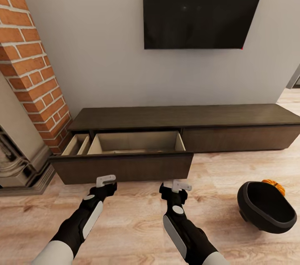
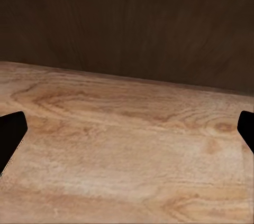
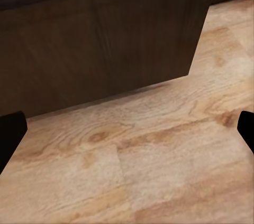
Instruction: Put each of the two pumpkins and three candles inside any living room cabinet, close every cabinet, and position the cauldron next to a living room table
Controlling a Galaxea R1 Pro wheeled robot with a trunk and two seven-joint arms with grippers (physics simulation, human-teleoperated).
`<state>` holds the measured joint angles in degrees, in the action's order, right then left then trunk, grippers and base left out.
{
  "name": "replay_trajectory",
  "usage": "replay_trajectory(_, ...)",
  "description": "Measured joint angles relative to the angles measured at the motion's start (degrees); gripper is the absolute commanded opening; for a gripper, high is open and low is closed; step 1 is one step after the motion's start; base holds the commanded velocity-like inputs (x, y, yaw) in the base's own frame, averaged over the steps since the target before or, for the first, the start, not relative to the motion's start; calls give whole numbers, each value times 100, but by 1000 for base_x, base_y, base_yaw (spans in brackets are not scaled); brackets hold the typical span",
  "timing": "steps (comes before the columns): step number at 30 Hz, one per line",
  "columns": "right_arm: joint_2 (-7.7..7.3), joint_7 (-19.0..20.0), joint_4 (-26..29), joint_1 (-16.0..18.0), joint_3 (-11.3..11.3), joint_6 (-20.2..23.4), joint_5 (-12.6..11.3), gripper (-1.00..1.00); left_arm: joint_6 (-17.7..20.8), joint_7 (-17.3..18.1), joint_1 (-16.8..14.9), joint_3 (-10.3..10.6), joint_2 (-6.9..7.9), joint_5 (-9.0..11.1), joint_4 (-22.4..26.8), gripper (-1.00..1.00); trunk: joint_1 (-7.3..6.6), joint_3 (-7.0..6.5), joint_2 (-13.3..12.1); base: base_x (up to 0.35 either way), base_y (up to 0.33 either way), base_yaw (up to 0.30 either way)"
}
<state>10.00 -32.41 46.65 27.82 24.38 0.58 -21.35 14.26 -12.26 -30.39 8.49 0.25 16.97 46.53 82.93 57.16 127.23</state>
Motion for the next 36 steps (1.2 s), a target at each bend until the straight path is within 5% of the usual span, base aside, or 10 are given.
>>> replay_trajectory(5, 0, 6, -2, 0, 8, -17, 58, 100, -882, -10, 0, -1, -29, -231, -418, 100, 110, 90, 201, 0, 0, 0)
replay_trajectory(15, 0, 364, -2, 0, -10, -18, 292, 100, -1212, -30, 0, -1, -28, -292, -496, 100, 330, 269, 602, 0, 0, 0)
replay_trajectory(36, 0, 714, -10, 0, -28, 14, 269, 100, -1381, -56, 27, -8, -39, -313, -493, 100, 328, 270, 603, 203, 3, 0)
